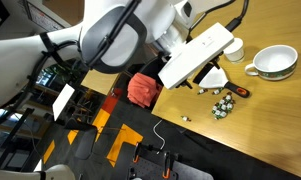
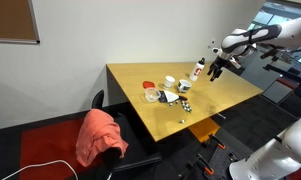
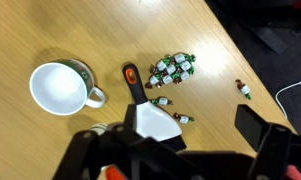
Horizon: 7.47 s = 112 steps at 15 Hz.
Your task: Use the brush to sweep the candy on the table
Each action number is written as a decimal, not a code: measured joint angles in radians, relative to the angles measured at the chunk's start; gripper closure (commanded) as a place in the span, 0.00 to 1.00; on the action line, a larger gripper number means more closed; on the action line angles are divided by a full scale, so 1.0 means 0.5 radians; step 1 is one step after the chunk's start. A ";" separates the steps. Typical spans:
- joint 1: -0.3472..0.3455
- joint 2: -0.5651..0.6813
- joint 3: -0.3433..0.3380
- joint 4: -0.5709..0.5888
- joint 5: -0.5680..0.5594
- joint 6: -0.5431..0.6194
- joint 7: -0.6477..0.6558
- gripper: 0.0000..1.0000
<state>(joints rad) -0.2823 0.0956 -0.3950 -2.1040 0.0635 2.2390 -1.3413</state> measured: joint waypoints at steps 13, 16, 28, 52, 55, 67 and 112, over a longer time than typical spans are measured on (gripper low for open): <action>-0.283 0.515 0.200 0.129 0.358 0.229 -0.260 0.00; -0.317 0.525 0.237 0.130 0.381 0.229 -0.260 0.00; -0.737 1.027 0.607 0.503 0.863 0.239 -0.898 0.00; -0.839 1.402 0.827 0.807 0.842 0.444 -0.967 0.00; -0.839 1.448 0.832 0.845 0.820 0.452 -0.967 0.00; -0.858 1.592 0.887 0.934 0.769 0.469 -0.967 0.50; -0.737 0.638 0.659 -0.076 0.666 0.487 -1.372 0.84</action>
<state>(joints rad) -0.6507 0.4144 -0.0657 -2.1421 0.3966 2.4825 -2.0274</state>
